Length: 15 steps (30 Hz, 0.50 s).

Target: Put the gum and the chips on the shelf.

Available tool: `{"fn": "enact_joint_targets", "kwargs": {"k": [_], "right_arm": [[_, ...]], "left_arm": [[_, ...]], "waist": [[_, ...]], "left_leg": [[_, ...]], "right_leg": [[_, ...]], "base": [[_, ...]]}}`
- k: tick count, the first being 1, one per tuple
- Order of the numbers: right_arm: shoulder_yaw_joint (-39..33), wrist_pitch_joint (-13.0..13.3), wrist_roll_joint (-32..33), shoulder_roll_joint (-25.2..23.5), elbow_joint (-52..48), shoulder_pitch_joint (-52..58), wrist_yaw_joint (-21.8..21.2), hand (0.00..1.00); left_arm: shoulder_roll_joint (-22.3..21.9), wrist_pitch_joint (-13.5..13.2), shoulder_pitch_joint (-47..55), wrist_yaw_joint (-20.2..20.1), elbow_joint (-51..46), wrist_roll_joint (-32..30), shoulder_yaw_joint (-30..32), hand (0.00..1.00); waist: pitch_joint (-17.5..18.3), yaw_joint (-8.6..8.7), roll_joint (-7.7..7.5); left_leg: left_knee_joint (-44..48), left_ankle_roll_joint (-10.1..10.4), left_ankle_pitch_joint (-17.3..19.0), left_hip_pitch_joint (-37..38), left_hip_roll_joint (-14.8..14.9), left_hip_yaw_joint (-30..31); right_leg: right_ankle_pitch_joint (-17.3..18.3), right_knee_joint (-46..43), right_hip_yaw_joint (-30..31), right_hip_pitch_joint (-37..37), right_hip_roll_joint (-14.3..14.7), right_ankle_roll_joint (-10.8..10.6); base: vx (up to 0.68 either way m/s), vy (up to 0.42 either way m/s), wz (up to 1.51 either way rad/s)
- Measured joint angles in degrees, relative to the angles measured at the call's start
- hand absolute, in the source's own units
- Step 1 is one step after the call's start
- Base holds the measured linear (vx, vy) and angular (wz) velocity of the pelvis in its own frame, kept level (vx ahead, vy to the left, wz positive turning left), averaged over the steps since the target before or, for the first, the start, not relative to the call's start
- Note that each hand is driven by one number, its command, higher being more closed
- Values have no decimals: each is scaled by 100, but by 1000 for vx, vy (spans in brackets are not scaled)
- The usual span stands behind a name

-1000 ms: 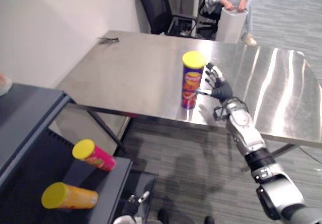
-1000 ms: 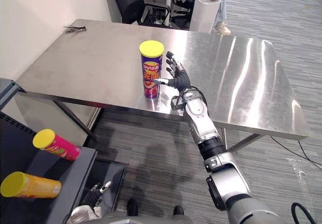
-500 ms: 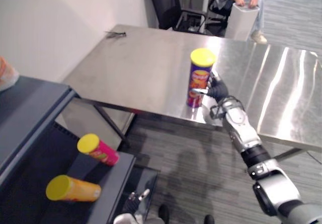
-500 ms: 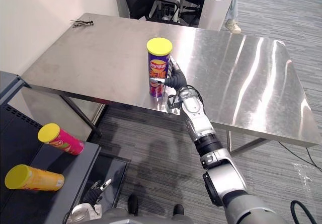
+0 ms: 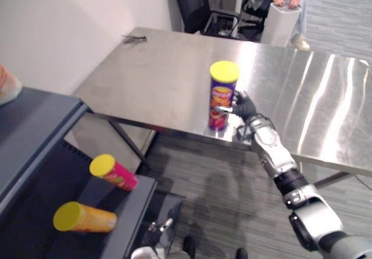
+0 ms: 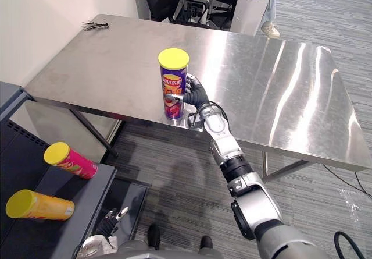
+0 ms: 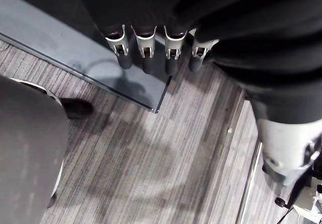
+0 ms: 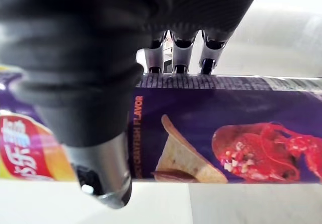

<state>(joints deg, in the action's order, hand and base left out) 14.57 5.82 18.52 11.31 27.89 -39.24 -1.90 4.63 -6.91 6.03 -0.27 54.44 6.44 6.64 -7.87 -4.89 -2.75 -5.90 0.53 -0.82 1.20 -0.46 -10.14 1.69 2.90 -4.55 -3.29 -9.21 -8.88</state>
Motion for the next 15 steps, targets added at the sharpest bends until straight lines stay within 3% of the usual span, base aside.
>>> {"fn": "enact_joint_targets", "kwargs": {"k": [7, 15], "right_arm": [[-24, 0, 1, 0, -88, 51, 18, 100], [-562, 3, 2, 23, -1213, 717, 229, 100]], "left_arm": [[2, 13, 0, 1, -18, -27, 1, 0], [3, 82, 3, 11, -31, -51, 35, 0]], "waist": [[0, 9, 0], [1, 37, 1]], "left_leg": [[3, 2, 1, 2, 1, -11], [36, 2, 1, 15, 5, -20]], "right_leg": [[0, 1, 12, 5, 1, 0], [-2, -4, 46, 9, 2, -1]], "base": [[0, 0, 0], [0, 0, 0]]}}
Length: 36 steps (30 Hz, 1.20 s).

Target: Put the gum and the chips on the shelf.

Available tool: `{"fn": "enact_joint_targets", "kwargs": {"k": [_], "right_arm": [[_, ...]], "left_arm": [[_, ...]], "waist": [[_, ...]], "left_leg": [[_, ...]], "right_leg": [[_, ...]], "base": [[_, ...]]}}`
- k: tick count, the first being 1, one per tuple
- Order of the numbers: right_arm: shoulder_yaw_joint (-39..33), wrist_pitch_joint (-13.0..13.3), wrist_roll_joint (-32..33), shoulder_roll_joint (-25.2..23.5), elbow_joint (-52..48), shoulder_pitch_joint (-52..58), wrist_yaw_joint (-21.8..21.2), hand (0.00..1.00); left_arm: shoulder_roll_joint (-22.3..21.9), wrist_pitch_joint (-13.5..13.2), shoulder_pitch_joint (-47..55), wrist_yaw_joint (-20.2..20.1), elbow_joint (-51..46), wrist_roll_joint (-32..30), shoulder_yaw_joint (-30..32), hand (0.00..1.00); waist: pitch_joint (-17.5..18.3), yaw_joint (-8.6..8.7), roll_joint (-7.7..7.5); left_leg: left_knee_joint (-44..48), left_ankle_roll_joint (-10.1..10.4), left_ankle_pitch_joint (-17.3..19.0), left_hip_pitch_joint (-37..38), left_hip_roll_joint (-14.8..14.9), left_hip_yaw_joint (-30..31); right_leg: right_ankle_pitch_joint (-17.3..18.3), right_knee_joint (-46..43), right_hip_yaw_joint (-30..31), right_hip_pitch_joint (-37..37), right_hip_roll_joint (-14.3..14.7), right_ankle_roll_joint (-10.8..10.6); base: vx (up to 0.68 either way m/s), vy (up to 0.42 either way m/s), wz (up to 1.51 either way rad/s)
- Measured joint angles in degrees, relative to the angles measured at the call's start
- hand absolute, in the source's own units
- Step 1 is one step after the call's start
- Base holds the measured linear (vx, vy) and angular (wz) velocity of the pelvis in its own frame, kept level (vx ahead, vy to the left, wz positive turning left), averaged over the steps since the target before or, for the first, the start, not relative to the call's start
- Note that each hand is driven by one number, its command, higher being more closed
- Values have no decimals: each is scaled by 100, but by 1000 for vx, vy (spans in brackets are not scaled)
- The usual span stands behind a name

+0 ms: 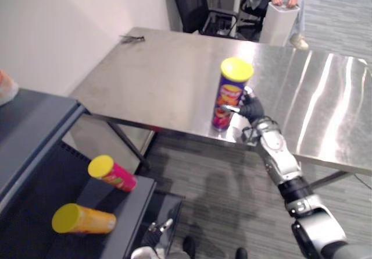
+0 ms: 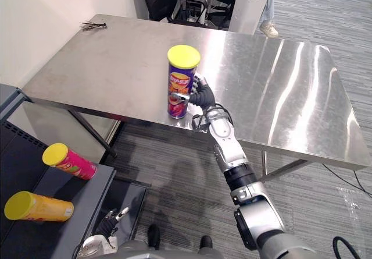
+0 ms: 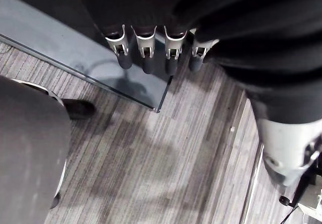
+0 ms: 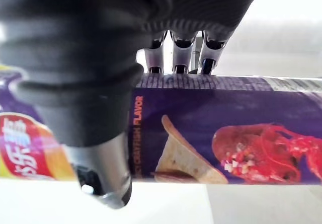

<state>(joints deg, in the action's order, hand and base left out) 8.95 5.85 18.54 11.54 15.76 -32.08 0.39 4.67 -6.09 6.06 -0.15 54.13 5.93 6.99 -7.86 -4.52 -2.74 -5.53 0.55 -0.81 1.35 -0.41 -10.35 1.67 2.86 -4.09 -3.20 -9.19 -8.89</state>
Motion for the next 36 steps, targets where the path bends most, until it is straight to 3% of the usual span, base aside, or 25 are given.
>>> {"fn": "enact_joint_targets", "kwargs": {"k": [4, 9, 12, 22, 36], "right_arm": [[-444, 12, 2, 209, -836, 316, 41, 100], [-1164, 256, 24, 447, -1815, 807, 50, 100], [-1478, 319, 65, 447, -2032, 1129, 54, 100], [-2210, 440, 217, 545, -2576, 1987, 49, 100], [-2937, 538, 293, 308, -2892, 2839, 174, 100]], "left_arm": [[2, 3, 11, 11, 12, -6, 19, 0], [-1, 3, 42, 15, 73, -28, 169, 0], [-1, 5, 101, 32, 112, -55, 195, 0], [-3, 5, 140, 35, 240, -178, 248, 0], [1, 2, 312, 28, 236, -231, 414, 0]], "waist": [[6, 65, 3], [52, 197, 7], [170, 280, 9], [407, 315, 42], [701, 453, -65]], "left_leg": [[2, -1, -1, 3, 32, -24], [2, 2, -4, -7, 96, -109], [2, 13, -10, -6, 121, -110], [-23, 54, -65, -18, 151, -106], [0, 54, -80, -14, 149, -109]], "right_leg": [[-48, -8, 50, 31, 18, 26], [-87, -42, 134, 108, 52, 67], [-87, -41, 143, 114, 79, 67], [-69, -89, 145, 186, 109, 93], [-58, -132, 142, 210, 108, 103]], "base": [[0, 0, -6], [-20, -15, -11], [-25, -38, -4], [-55, -23, -2], [-7, -1, 0]]}}
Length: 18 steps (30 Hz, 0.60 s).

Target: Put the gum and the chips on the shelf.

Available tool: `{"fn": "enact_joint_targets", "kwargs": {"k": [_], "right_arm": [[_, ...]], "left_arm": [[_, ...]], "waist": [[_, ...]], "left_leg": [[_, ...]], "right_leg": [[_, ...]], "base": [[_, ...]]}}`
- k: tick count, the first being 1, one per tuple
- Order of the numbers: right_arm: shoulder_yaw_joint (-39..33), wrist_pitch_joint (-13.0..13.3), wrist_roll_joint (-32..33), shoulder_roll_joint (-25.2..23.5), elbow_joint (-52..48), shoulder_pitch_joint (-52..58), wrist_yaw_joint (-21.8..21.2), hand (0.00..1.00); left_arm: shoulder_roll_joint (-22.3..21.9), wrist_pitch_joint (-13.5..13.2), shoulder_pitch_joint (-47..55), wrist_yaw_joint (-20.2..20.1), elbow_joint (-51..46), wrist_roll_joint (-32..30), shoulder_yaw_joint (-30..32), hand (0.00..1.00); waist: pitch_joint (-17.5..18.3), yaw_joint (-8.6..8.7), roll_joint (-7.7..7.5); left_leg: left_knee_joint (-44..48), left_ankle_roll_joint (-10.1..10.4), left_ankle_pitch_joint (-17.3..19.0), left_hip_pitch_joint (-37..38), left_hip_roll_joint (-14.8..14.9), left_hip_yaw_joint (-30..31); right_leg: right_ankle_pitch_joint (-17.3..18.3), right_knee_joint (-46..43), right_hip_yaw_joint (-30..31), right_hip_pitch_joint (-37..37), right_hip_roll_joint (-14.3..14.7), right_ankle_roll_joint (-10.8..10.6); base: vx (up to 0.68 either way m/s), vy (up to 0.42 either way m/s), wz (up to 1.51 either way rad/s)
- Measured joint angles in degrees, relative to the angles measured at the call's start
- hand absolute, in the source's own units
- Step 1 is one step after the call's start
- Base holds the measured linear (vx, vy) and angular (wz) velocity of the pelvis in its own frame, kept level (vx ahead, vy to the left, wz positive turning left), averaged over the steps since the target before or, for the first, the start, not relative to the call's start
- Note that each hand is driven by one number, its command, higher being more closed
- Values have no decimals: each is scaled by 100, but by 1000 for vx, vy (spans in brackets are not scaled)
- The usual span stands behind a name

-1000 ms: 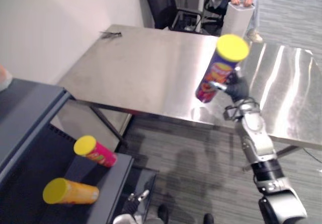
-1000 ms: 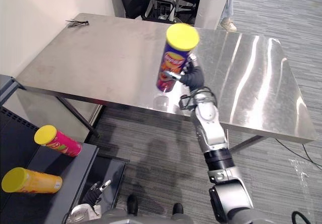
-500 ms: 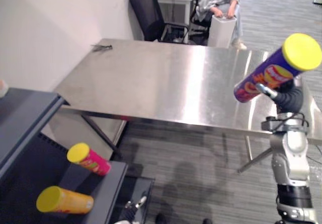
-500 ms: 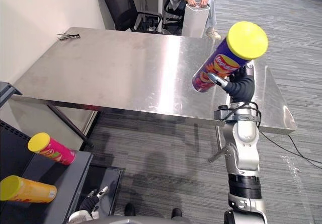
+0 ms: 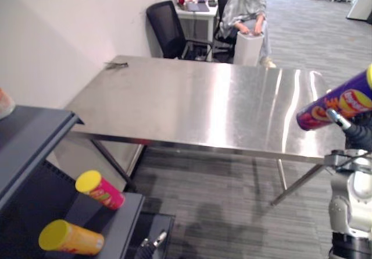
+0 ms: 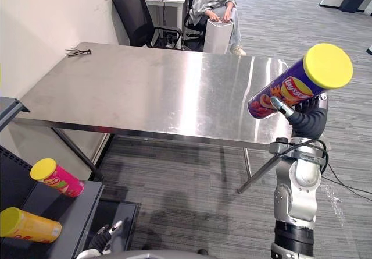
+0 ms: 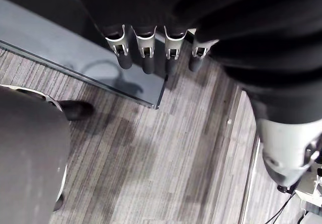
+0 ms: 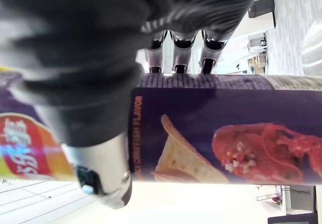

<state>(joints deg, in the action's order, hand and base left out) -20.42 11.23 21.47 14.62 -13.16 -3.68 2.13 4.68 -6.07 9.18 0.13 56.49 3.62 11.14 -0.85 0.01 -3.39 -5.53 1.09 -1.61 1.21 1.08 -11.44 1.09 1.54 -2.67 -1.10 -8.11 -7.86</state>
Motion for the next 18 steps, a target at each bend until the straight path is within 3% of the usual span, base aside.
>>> {"fn": "enact_joint_targets", "kwargs": {"k": [4, 7, 9, 12, 13, 15, 16, 18], "right_arm": [[0, 1, 2, -147, 0, 168, -2, 100], [174, 1, 52, -269, -20, 166, -15, 100], [576, 2, 169, -270, -75, 154, -17, 100], [1118, 2, 245, -269, -87, 100, -35, 100], [1202, 1, 296, -268, -85, 54, -46, 100], [1288, 1, 356, -262, -79, -175, -129, 100], [1293, -1, 355, -251, -67, -290, -131, 100], [1228, 0, 351, -224, 59, -647, -117, 100]], "left_arm": [[39, -2, -14, -35, -5, 1, -1, 0], [118, -1, -137, -44, -42, 31, 0, 0], [130, 2, -184, -52, -66, 110, 40, 0], [190, 16, -208, -63, -90, 302, 36, 0], [197, 33, -209, -66, -97, 302, 32, 0], [215, 54, -153, -91, -175, 299, 34, 0], [220, 53, -123, -95, -176, 298, 65, 0], [177, 66, -101, -95, -161, 302, 229, 0]], "waist": [[-59, 13, -67], [-295, 5, -116], [-453, -12, -31], [-633, -80, 96], [-657, -124, 54], [-774, -329, 100], [-805, -377, 145], [-898, -391, 222]], "left_leg": [[338, 3, 102, -197, 10, 34], [1634, 27, 663, -796, 101, 238], [2271, 117, 943, -1211, 157, 576], [2273, 246, 676, -1584, 123, 1284], [2159, 298, 561, -1615, 113, 1407], [1446, 351, 306, -1655, 168, 1555], [1103, 345, 315, -1641, 295, 1340], [1611, 24, 276, -1949, 627, 408]], "right_leg": [[317, -765, -5, 386, -16, 55], [763, -1630, -133, 677, -87, 98], [1070, -2102, -441, 788, -90, 201], [1150, -2165, -1152, 801, -77, 309], [1165, -2170, -1300, 818, -87, 336], [1101, -2122, -1781, 903, -51, 460], [990, -1953, -2076, 877, -52, 561], [946, -1833, -2691, 854, -165, 691]], "base": [[-20, -10, 6], [-89, -41, 32], [-149, -52, 63], [-137, -90, 109], [-144, -121, 111], [-158, -195, 119], [-170, -184, 155], [-128, -119, 152]]}}
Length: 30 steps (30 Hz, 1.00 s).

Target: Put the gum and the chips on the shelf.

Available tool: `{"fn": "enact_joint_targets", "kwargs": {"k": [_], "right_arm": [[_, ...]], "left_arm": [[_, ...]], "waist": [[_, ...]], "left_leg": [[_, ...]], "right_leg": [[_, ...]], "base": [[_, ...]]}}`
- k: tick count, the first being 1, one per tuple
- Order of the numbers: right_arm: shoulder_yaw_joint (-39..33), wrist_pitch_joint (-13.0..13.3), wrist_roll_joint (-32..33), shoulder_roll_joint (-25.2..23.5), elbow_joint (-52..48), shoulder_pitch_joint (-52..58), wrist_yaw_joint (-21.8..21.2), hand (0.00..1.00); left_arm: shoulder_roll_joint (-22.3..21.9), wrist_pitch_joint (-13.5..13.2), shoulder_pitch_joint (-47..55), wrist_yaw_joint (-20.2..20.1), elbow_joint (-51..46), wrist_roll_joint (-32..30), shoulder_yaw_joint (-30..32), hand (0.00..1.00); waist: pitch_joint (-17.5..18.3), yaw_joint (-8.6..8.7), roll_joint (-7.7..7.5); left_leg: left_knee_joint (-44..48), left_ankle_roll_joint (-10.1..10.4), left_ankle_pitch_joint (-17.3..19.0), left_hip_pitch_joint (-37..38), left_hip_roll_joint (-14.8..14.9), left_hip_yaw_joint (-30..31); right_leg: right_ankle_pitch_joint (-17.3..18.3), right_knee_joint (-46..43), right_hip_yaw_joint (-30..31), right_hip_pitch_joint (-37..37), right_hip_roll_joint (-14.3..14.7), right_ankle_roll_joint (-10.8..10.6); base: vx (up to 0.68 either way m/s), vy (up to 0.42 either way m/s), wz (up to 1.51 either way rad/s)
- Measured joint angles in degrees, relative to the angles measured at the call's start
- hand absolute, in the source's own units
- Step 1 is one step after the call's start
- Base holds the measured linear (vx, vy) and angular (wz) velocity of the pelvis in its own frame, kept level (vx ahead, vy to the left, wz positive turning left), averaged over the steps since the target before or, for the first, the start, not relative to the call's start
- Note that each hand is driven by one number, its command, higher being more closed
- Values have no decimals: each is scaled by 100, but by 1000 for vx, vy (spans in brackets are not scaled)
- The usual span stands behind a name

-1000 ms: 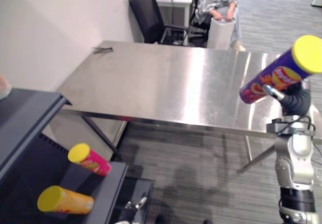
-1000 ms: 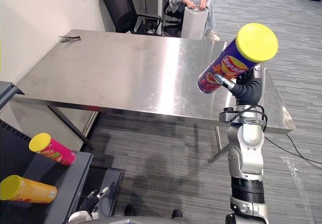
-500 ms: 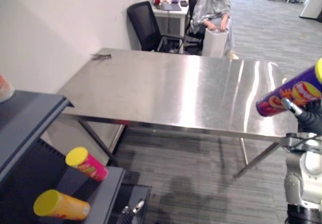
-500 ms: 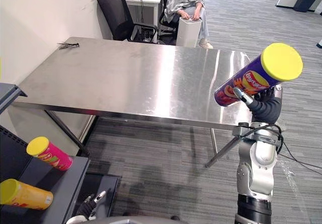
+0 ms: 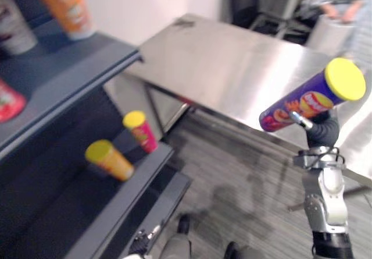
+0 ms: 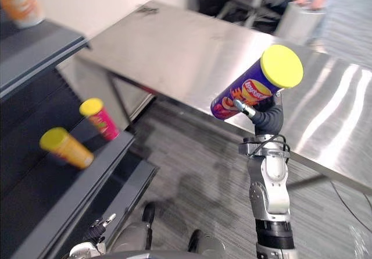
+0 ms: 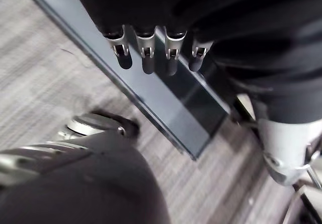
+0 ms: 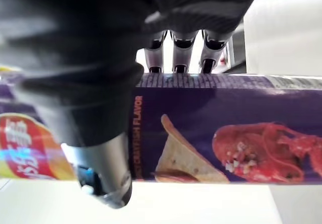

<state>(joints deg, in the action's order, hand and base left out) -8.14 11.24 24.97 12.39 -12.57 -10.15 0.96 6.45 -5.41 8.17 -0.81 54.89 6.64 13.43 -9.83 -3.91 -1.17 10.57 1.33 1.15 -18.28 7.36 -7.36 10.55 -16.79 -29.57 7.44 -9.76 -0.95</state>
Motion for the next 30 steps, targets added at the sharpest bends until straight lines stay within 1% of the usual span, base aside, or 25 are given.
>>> {"fn": "enact_joint_targets", "kwargs": {"k": [1, 2, 3, 4, 5, 6, 7, 8, 9, 10, 11, 12, 16, 18, 19, 21, 24, 25, 27, 30], "right_arm": [[-77, -5, -1, 2, 68, -88, 78, 100], [-116, -5, -3, 4, 73, -89, 125, 100], [-152, -2, -6, 5, 69, -88, 147, 100], [-286, 5, -17, 17, 63, -97, 158, 100], [-344, 5, -18, 27, 62, -105, 168, 100], [-475, 3, -23, 8, 59, -98, 188, 100], [-533, -6, -27, 17, 33, -71, 179, 100], [-542, -9, -31, 0, 30, -76, 162, 100], [-542, -8, -31, -64, -32, -11, 155, 100], [-548, -8, -31, -68, -54, 31, 151, 100], [-596, -9, -32, -65, -55, 57, 149, 100], [-619, -28, -32, -142, -49, 67, 152, 100], [-622, -43, -56, -227, -55, 98, 150, 100], [-691, -43, -242, -232, -54, 145, 186, 100], [-717, -44, -250, -238, -54, 160, 207, 100], [-723, -44, -251, -335, -52, 159, 282, 100], [-700, -44, -261, -472, -49, 159, 374, 100], [-683, -44, -262, -463, -47, 158, 374, 100], [-648, -44, -273, -463, -47, 150, 366, 100], [-593, -48, -478, -463, -44, 153, 345, 100]], "left_arm": [[-23, 51, 117, -1, 0, -1, 21, 0], [-30, 60, 153, -8, 1, -1, 30, 0], [-49, 61, 221, -22, -2, -2, 32, 0], [-86, 57, 207, -32, -19, -2, 34, 0], [-114, 54, 202, -44, -27, -2, 36, 0], [-137, 52, 216, -56, -45, -6, 26, 0], [-161, 57, 213, -61, -14, -12, 41, 0], [-172, 59, 205, -61, -2, -20, 58, 0], [-170, 63, 285, -63, 4, -27, 82, 0], [-186, 62, 341, -62, 12, -30, 116, 0], [-214, 62, 352, -62, 82, -33, 196, 0], [-182, 66, 324, -55, 195, -42, 284, 0], [-195, 110, 374, -13, 461, -90, 387, 0], [-174, 104, 348, 15, 448, -132, 416, 0], [-174, 101, 331, 22, 443, -136, 432, 0], [-146, 96, 317, 49, 421, -139, 441, 0], [-118, 96, 319, 66, 399, -131, 458, 0], [-127, 95, 318, 66, 371, -129, 478, 0], [-129, 96, 322, 66, 370, -130, 490, 0], [-129, 95, 324, 60, 323, -132, 499, 0]], "waist": [[-10, -4, 21], [-10, 0, 26], [6, 30, 74], [13, 51, 144], [16, 53, 207], [31, 69, 231], [88, 122, 200], [99, 82, 223], [102, 64, 254], [121, 68, 287], [154, 63, 364], [152, 32, 323], [156, 12, 277], [154, 32, 241], [153, 37, 231], [116, 23, 154], [97, -21, 60], [80, -68, 31], [78, -109, 22], [68, -114, 2]], "left_leg": [[831, -196, 74, -34, 282, -855], [1151, -223, 99, 80, 421, -1207], [1483, -257, 308, 288, 616, -1616], [1605, -281, 407, 372, 752, -1881], [1494, -250, 345, 338, 738, -1939], [1085, -231, 171, 354, 412, -1896], [334, -241, 26, 522, 67, -1632], [393, -299, 146, 573, 66, -1682], [654, -226, 430, 692, 204, -1883], [574, -139, 464, 778, 238, -1905], [212, -23, 478, 859, 184, -1884], [39, -49, 425, 818, 92, -1900], [-208, -151, 366, 844, -213, -1814], [-298, -233, 335, 834, -379, -1720], [-298, -253, 340, 828, -403, -1718], [-209, -354, 393, 803, -451, -1717], [-243, -352, 429, 826, -479, -1741], [-249, -361, 437, 835, -478, -1763], [-270, -361, 438, 845, -461, -1788], [-393, -335, 410, 854, -450, -1821]], "right_leg": [[37, -77, -439, -50, -138, 56], [46, -88, -666, -118, -203, 69], [51, -144, -1091, -218, -304, 77], [96, -290, -1533, -265, -443, 137], [121, -396, -1756, -292, -507, 128], [197, -416, -2040, -386, -573, 61], [185, -108, -2357, -516, -715, -82], [112, -61, -2557, -590, -739, -78], [35, -61, -2835, -688, -791, -182], [29, -90, -2973, -719, -812, -193], [-7, -134, -3154, -720, -835, -241], [-101, -122, -3319, -713, -901, -248], [-376, -44, -3421, -778, -1071, -329], [-507, -36, -3422, -766, -1162, -364], [-532, -40, -3422, -767, -1189, -369], [-561, -123, -3378, -750, -1281, -376], [-560, -121, -3130, -677, -1284, -375], [-559, -77, -2965, -641, -1252, -373], [-560, 19, -2919, -641, -1190, -372], [-568, 173, -2822, -623, -1069, -369]], "base": [[-89, -142, 146], [-95, -143, 184], [-101, -78, 182], [-100, -15, 180], [-106, 44, 184], [-104, 77, 192], [-92, 79, 178], [-96, 82, 157], [-69, 67, 100], [-70, 119, 122], [-71, 180, 97], [-74, 195, 80], [-54, 213, 29], [-14, 206, 13], [5, 194, 15], [3, 157, 2], [-3, 91, -5], [3, 62, -8], [10, 42, -11], [11, 19, -7]]}}
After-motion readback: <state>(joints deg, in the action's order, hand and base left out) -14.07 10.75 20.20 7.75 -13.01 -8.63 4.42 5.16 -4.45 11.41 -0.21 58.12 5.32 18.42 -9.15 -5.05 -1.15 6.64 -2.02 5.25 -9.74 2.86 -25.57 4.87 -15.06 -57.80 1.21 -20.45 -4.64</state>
